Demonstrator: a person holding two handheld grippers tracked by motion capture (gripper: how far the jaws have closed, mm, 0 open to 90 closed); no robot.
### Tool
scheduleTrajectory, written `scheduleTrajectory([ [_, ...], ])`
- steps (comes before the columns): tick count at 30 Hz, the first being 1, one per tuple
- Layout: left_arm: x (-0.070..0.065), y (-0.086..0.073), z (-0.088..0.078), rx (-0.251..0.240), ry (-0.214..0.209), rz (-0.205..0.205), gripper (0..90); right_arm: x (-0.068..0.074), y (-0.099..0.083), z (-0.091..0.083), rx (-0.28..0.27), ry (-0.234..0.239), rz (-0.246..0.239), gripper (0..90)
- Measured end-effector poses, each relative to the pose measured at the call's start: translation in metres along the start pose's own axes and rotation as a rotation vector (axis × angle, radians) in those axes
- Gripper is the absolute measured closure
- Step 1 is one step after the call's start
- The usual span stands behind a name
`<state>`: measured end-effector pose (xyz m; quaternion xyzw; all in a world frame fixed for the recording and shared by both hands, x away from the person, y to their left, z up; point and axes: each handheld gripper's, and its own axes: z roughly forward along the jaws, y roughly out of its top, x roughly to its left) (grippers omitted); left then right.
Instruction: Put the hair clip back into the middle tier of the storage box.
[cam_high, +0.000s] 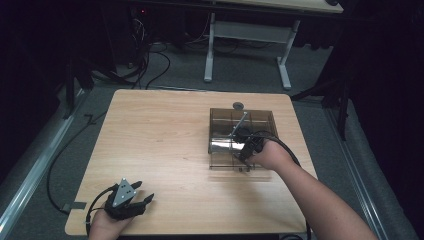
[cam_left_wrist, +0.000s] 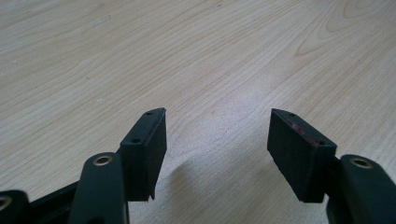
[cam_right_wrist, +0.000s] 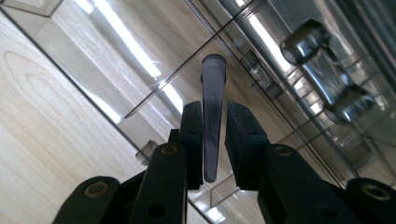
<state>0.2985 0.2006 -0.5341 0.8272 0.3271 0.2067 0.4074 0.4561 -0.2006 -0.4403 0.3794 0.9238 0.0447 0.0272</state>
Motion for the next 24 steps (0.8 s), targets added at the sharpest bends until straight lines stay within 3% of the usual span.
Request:
scheduleTrajectory([
  [5, 0.0, 0.0, 0.0, -0.006, 0.002, -0.004, 37.9, 0.002, -0.007, -0.006, -0.009, 0.012, 0.015, 77.3],
  [6, 0.0, 0.0, 0.0, -0.01, 0.003, -0.007, 37.9, 0.005, -0.011, -0.009, -0.002, 0.017, 0.045, 77.9],
  [24, 0.002, -0.001, -0.002, -0.02, 0.002, -0.026, 37.7, 0.015, -0.046, -0.024, -0.014, 0.019, 0.078, 82.1],
])
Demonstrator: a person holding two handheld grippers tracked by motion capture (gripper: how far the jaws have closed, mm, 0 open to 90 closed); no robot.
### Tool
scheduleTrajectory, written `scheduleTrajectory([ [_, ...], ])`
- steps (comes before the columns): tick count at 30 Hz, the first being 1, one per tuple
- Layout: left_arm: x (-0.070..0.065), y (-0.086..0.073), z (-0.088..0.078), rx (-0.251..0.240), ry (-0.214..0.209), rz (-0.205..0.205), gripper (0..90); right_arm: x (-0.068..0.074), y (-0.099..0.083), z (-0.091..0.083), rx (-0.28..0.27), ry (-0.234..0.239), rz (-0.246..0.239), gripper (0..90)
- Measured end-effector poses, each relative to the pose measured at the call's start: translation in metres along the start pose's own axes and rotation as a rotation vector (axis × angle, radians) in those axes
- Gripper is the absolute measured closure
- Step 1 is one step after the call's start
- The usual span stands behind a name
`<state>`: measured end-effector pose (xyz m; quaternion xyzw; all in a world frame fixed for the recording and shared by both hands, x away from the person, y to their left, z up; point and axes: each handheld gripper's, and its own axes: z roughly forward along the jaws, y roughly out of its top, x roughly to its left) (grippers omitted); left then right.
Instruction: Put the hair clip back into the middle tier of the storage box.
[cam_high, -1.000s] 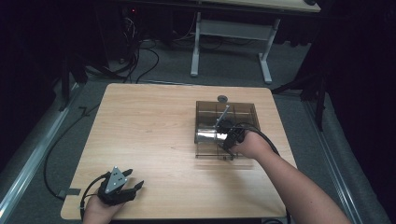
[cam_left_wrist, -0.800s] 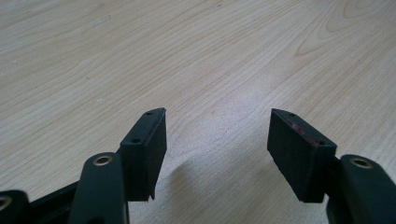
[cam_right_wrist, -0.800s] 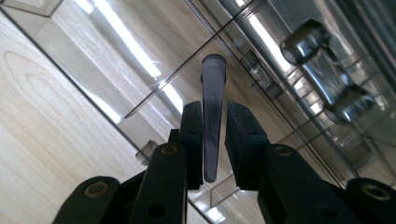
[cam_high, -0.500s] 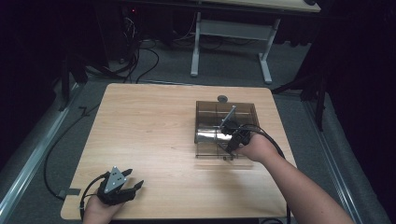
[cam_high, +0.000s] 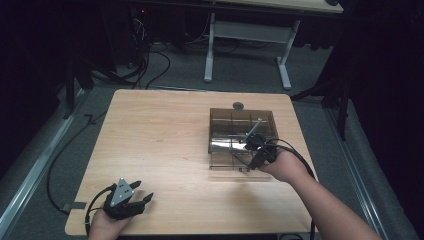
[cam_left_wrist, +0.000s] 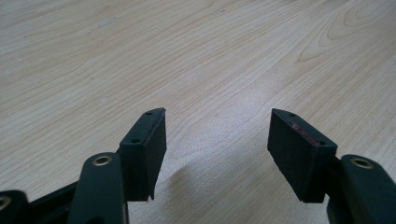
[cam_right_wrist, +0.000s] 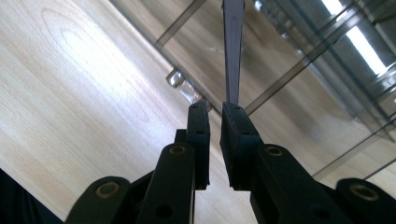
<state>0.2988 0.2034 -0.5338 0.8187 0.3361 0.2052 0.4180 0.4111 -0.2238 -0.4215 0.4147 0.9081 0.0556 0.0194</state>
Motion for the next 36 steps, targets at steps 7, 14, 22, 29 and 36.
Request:
scheduleTrajectory([
  [7, 0.0, 0.0, 0.0, 0.0, 0.001, 0.0, 37.7, 0.002, -0.011, 0.005, -0.018, -0.002, 0.004, 81.9],
  [14, 0.0, 0.0, 0.0, -0.002, -0.001, -0.005, 37.6, 0.005, -0.023, 0.016, -0.027, -0.001, 0.004, 77.7],
  [22, 0.001, 0.0, 0.0, -0.005, 0.002, -0.007, 37.6, 0.012, -0.037, 0.027, -0.095, 0.006, 0.011, 73.4],
  [29, 0.001, 0.0, -0.001, -0.007, 0.004, -0.011, 37.6, 0.016, -0.053, 0.037, -0.187, 0.004, 0.014, 72.6],
  [36, 0.002, 0.0, -0.001, -0.009, 0.01, -0.02, 37.6, 0.019, -0.066, 0.044, -0.273, 0.002, 0.031, 70.0],
])
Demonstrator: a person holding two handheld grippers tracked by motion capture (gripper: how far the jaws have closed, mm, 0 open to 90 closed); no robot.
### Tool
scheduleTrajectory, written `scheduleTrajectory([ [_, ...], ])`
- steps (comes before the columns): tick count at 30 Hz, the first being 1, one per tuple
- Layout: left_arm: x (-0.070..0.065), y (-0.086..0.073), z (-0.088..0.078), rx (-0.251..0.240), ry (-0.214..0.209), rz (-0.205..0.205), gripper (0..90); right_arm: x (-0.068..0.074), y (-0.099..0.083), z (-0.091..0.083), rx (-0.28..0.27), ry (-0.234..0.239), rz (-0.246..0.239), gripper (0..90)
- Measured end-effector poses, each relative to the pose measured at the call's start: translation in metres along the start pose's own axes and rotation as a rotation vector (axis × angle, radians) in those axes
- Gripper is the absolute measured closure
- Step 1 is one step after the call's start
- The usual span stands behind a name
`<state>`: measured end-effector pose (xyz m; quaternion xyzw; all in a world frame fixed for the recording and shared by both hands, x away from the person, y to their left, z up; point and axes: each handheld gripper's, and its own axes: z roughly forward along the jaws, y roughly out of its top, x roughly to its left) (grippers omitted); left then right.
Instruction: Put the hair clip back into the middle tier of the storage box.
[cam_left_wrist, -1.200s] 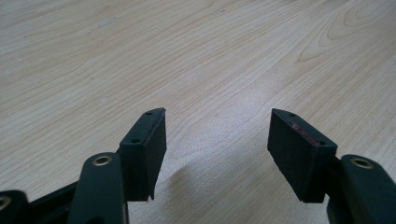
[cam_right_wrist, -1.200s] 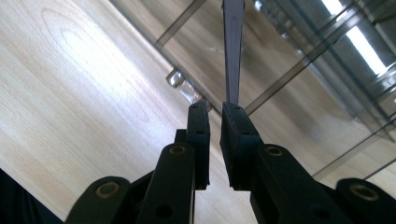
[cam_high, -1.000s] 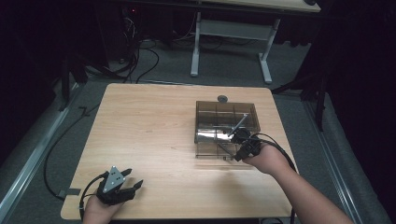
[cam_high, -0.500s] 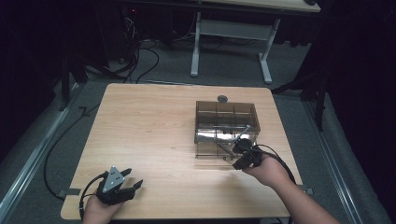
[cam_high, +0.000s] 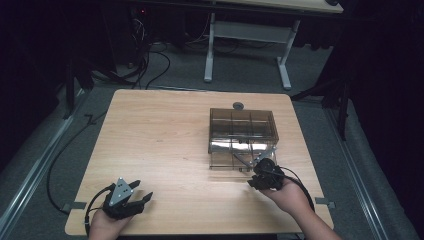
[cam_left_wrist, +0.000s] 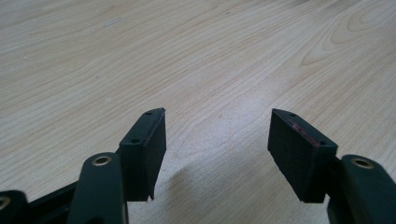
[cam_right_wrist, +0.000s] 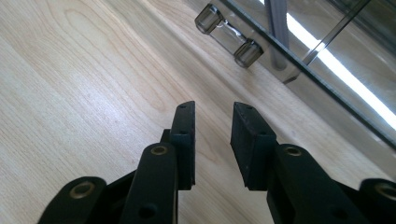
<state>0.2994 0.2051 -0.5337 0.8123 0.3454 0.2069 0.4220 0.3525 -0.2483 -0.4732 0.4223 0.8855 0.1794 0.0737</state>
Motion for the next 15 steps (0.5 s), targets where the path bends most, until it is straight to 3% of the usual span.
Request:
scheduleTrajectory([
  [9, 0.0, 0.0, 0.0, -0.009, 0.009, -0.009, 37.6, 0.0, -0.03, 0.012, -0.21, 0.01, 0.037, 65.2],
  [15, 0.0, 0.0, -0.001, -0.014, 0.016, -0.013, 37.6, 0.003, -0.044, 0.018, -0.289, -0.006, 0.035, 61.7],
])
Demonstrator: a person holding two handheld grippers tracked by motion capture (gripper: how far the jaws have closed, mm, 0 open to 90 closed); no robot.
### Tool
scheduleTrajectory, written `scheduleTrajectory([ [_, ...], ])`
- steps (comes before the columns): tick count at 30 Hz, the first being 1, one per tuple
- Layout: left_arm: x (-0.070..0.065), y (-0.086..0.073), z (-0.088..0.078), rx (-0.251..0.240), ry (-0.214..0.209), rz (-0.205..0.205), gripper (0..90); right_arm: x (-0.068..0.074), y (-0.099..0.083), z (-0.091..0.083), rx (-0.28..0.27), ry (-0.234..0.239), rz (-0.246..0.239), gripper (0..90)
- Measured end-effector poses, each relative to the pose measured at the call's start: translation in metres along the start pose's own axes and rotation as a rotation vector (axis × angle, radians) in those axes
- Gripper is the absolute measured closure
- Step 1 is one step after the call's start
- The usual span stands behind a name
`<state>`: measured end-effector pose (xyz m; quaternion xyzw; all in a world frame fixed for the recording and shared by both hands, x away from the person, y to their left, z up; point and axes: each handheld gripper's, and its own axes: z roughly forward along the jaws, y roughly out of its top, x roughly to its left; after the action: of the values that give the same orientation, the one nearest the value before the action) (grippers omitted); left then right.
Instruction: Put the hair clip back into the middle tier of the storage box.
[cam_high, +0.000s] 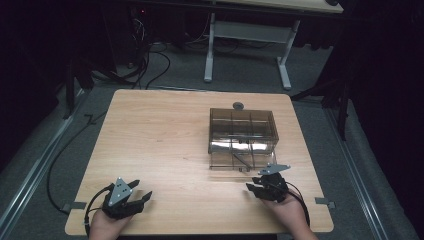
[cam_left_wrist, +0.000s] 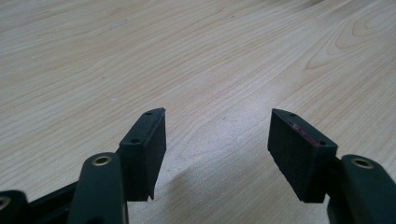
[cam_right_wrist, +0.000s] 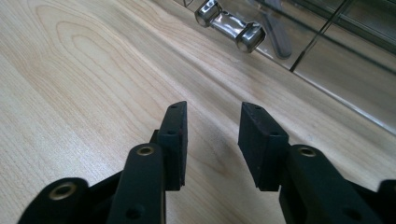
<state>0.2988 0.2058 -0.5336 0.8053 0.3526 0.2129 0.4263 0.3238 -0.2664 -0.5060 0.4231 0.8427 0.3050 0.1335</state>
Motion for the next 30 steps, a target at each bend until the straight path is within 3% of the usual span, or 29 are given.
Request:
scheduleTrajectory([
  [10, 0.0, 0.0, 0.0, 0.0, 0.015, -0.006, 37.5, 0.0, -0.018, -0.004, -0.132, -0.067, 0.005, 54.7],
  [15, -0.001, 0.0, -0.001, -0.005, 0.019, -0.006, 37.4, -0.003, -0.028, -0.007, -0.209, -0.061, 0.044, 53.3],
  [16, -0.001, 0.0, -0.001, -0.005, 0.019, -0.006, 37.5, -0.005, -0.034, -0.008, -0.248, -0.047, 0.072, 53.2],
  [19, -0.001, 0.0, -0.001, -0.005, 0.017, 0.001, 37.4, -0.007, -0.04, -0.007, -0.269, -0.035, 0.103, 52.2],
  [21, -0.002, 0.0, 0.0, -0.005, 0.012, 0.008, 37.5, -0.004, -0.04, -0.009, -0.301, -0.043, 0.098, 52.3],
  [30, -0.002, 0.0, 0.0, -0.003, 0.001, 0.015, 37.4, -0.003, -0.039, -0.006, -0.292, -0.052, 0.081, 52.2],
])
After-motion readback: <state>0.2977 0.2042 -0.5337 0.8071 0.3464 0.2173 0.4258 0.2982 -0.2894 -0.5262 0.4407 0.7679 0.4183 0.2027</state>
